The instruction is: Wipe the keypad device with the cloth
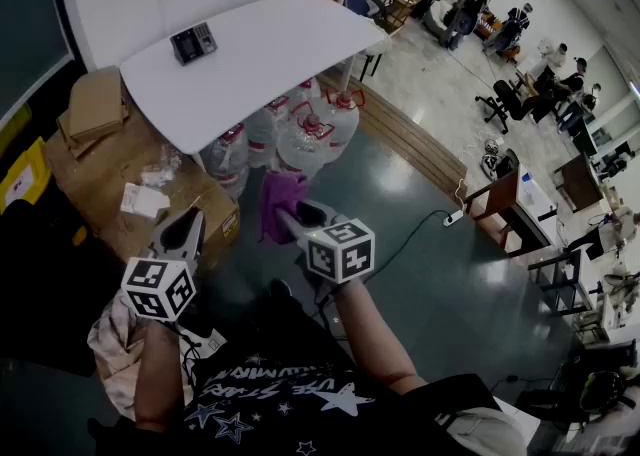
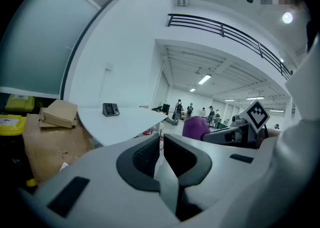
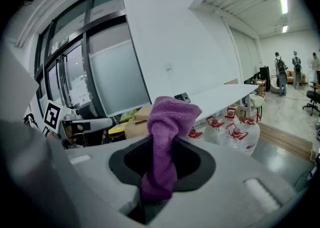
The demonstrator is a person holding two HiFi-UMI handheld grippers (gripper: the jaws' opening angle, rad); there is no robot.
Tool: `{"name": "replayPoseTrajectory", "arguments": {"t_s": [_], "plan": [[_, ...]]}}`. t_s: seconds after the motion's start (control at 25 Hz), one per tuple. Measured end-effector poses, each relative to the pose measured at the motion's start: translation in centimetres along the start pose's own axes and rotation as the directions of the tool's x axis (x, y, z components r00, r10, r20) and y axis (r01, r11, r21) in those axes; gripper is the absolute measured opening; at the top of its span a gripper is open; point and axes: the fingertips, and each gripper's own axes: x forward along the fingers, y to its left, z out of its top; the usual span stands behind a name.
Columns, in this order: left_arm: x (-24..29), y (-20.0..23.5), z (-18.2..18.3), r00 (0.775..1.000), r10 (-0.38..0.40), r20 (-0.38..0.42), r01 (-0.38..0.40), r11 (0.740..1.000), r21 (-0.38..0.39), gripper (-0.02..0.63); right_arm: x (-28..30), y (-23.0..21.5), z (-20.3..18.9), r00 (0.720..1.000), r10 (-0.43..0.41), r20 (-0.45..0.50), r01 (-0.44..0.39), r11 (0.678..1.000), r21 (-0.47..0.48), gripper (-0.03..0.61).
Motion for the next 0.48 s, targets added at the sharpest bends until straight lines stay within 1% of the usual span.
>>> {"name": "replayPoseTrajectory", "arguments": {"t_s": [0.48], "plan": [[-1.0, 0.2, -0.5, 1.000, -0.007, 0.006, 0.007, 1.000, 0.000, 0.031, 0.0, 0.9, -1.2, 1.000, -0.009, -0.012, 0.009, 1.000, -0.003, 0.100]]}}
